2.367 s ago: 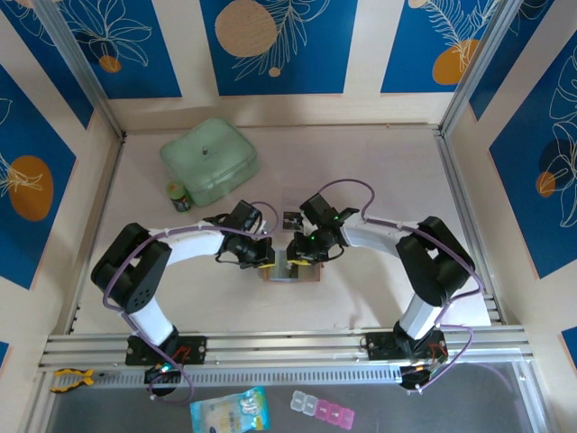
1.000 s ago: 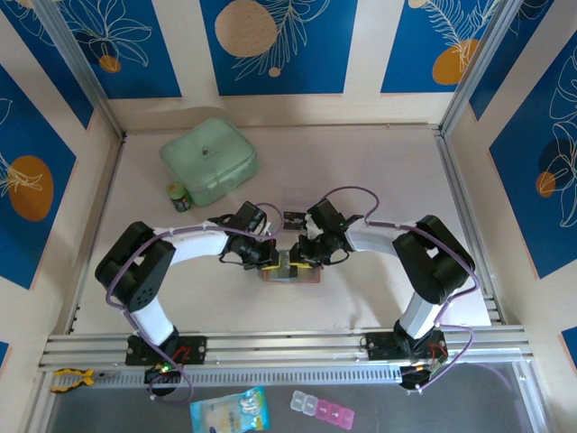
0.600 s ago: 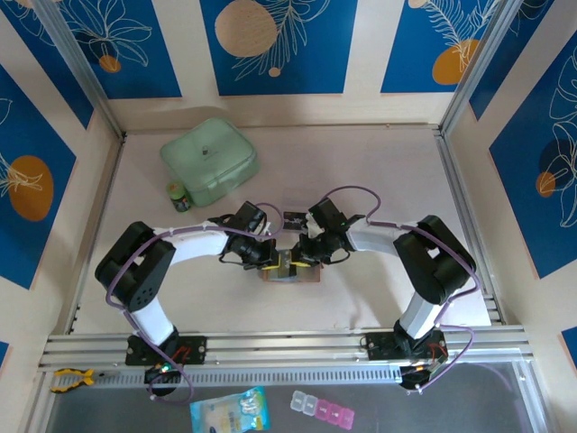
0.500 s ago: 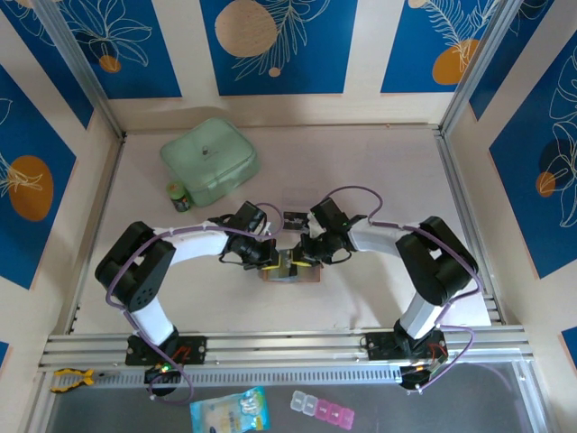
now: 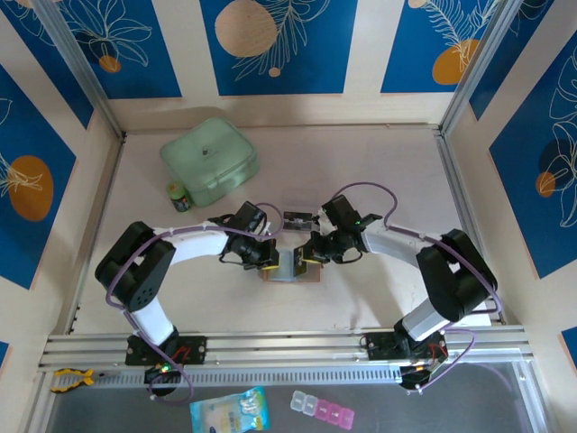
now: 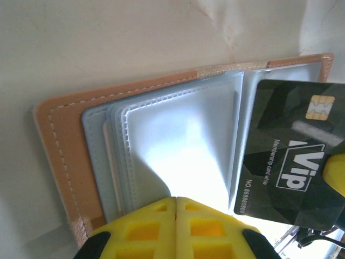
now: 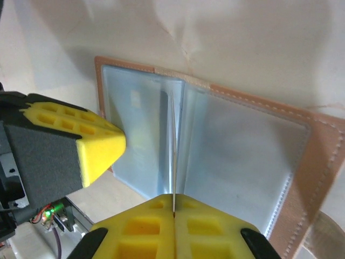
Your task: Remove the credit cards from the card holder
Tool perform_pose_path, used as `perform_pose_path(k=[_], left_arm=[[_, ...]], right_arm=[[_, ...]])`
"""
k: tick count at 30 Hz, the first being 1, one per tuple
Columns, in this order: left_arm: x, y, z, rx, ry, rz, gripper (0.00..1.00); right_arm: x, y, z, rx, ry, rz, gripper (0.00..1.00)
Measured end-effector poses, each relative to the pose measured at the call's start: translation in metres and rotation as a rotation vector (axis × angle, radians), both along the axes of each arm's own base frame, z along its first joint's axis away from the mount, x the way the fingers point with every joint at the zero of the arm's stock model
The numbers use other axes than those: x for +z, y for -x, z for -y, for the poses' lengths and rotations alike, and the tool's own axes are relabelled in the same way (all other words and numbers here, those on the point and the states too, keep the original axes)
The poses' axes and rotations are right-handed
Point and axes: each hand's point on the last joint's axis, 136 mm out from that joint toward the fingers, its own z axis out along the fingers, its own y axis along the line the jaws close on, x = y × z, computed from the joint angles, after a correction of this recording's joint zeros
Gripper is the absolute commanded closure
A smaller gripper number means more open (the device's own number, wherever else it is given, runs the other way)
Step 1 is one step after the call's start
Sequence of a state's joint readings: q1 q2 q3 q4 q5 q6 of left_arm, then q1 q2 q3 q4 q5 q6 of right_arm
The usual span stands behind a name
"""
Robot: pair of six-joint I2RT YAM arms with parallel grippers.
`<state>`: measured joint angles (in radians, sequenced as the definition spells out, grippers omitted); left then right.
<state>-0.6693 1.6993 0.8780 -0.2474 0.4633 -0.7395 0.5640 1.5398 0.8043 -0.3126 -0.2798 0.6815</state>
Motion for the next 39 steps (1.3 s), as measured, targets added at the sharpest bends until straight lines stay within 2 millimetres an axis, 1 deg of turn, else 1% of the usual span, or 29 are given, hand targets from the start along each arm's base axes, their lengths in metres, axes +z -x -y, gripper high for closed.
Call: perform_pose_path(k=[4, 8, 13, 16, 20, 24, 28, 32, 39], left_arm=[[0.000, 0.000, 0.001, 0.010, 0.003, -0.005, 1.00], [0.000, -0.001, 0.001, 0.015, 0.008, -0.003, 1.00], [0.001, -0.001, 0.002, 0.022, 0.010, -0.005, 0.99], [0.002, -0.001, 0.002, 0.030, 0.013, -0.007, 0.97], [0.009, -0.002, 0.003, 0.033, 0.024, 0.007, 0.95], [0.016, -0.005, 0.002, 0.040, 0.029, 0.036, 0.94], [0.022, -0.008, 0.001, 0.047, 0.030, 0.061, 0.92], [0.027, -0.010, -0.001, 0.056, 0.026, 0.084, 0.91], [0.026, -0.008, -0.012, 0.070, -0.010, 0.092, 0.90]], right_arm=[[0.005, 0.000, 0.006, 0.035, 0.039, 0.029, 0.95], [0.019, -0.009, 0.008, 0.096, 0.061, 0.095, 0.96], [0.038, -0.025, 0.013, 0.183, 0.087, 0.201, 0.98], [0.050, -0.038, 0.017, 0.252, 0.116, 0.280, 0.97], [0.059, -0.053, 0.021, 0.363, 0.154, 0.374, 0.99], [0.064, -0.067, 0.022, 0.519, 0.208, 0.473, 1.00], [0.064, -0.080, 0.022, 0.701, 0.334, 0.576, 1.00], [0.065, -0.096, 0.015, 0.862, 0.420, 0.639, 1.00], [0.070, -0.126, 0.006, 1.030, 0.472, 0.695, 1.00]])
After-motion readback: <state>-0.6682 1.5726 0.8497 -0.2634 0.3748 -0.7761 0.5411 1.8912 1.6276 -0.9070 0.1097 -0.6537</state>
